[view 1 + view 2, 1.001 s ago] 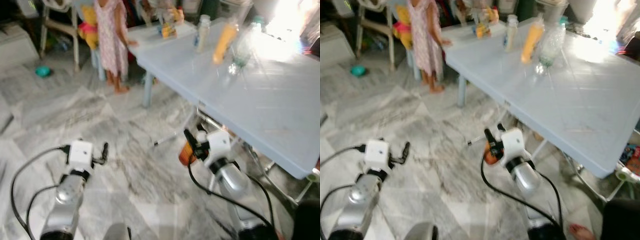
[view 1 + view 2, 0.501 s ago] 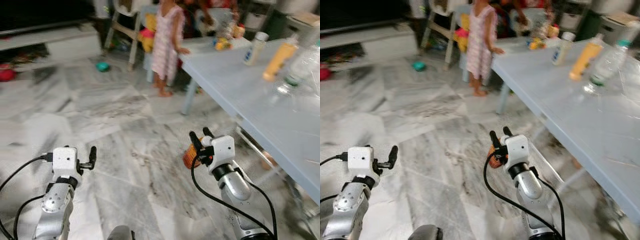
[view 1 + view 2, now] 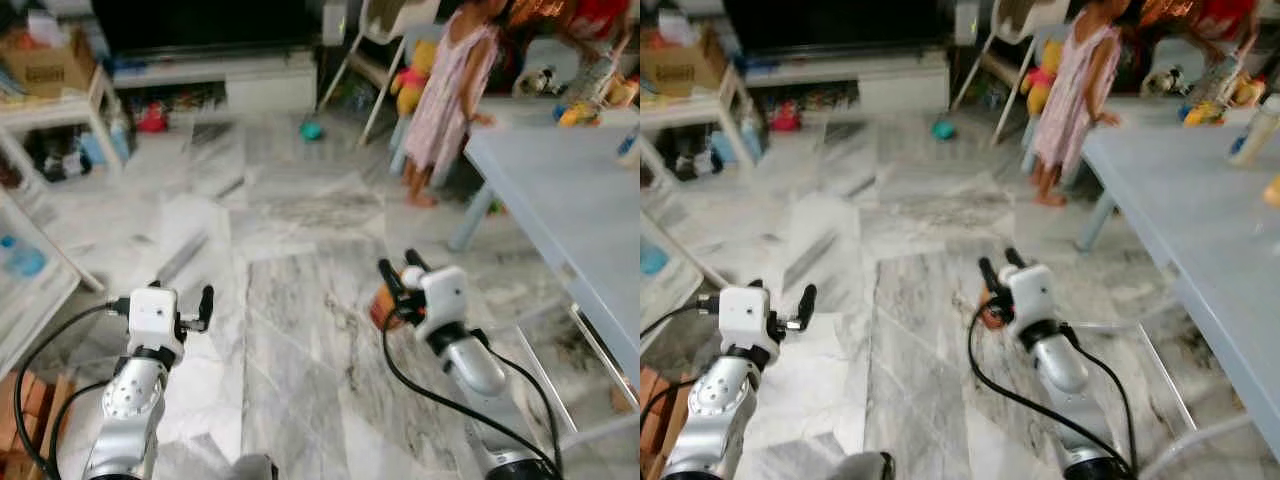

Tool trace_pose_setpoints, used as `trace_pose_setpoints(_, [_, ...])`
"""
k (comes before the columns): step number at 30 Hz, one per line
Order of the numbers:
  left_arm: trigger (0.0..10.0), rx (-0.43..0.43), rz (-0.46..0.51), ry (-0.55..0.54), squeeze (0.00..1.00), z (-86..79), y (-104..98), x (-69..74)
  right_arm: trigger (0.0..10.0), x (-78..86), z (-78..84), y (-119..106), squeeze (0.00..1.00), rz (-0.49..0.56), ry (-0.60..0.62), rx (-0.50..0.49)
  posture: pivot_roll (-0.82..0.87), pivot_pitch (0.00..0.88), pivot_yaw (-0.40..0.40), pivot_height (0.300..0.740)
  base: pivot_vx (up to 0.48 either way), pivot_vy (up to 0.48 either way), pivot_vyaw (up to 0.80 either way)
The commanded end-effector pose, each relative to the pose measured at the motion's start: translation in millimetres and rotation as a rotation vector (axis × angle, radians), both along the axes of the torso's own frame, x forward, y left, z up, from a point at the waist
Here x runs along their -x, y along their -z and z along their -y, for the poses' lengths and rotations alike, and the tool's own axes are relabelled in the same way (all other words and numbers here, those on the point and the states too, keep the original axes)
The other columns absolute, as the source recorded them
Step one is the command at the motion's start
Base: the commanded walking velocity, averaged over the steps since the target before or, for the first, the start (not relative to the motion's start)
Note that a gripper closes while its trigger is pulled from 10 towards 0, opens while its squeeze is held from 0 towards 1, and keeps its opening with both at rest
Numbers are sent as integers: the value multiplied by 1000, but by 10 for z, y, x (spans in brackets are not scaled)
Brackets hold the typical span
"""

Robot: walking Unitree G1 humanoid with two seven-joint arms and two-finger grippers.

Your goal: Restocking fridge

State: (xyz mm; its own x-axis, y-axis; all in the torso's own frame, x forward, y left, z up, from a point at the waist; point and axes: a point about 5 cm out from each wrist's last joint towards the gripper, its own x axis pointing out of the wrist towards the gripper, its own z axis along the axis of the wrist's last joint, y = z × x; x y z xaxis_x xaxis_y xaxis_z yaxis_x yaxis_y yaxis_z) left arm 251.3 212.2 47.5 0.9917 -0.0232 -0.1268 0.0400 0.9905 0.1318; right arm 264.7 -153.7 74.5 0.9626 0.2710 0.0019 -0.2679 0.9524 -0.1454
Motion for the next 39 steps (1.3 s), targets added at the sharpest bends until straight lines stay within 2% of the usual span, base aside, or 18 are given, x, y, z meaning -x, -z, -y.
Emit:
trace_pose_setpoints(1, [10000, -5, -3, 2, 0, 8, -4, -19, 10000, -47, -97, -96, 0, 47, -32, -14, 10, 0, -44, 740, 0, 0, 794])
trace_pose_setpoints(4, [10000, -5, 1, 1, 0, 14, -11, -49, 10000, -64, -139, -111, 0, 58, -46, -15, 9, 0, -45, 740, 0, 0, 794])
trace_pose_setpoints(10, [10000, -46, -15, 38, 0, -13, -4, -66, 10000, -124, -104, -130, 0, 68, -42, 4, 14, 0, -45, 740, 0, 0, 792])
trace_pose_setpoints(15, [10000, -31, -50, 46, 0, -94, 20, -70, 10000, -138, -106, -135, 0, 72, -42, 2, 13, 0, -42, 740, 0, 0, 793])
trace_pose_setpoints(20, [10000, -11, -36, 25, 0, -157, -26, -56, 10000, -116, -111, -121, 0, 72, -46, 3, 13, 0, -39, 740, 0, 0, 791])
trace_pose_setpoints(22, [10000, -6, -24, 22, 0, -111, -9, 18, 10000, -96, -92, -104, 0, 70, -42, 5, 13, 0, -40, 740, 0, 0, 791])
trace_pose_setpoints(28, [10000, 9, -11, -12, 0, -34, 40, 107, 10000, -60, -22, -75, 0, 59, -31, 17, 18, 0, -50, 740, 0, 0, 791])
trace_pose_setpoints(39, [10000, 1, -2, -10, 0, 30, 35, 93, 10000, -137, -40, -129, 0, 81, -35, 25, 15, 0, -47, 740, 0, 0, 793])
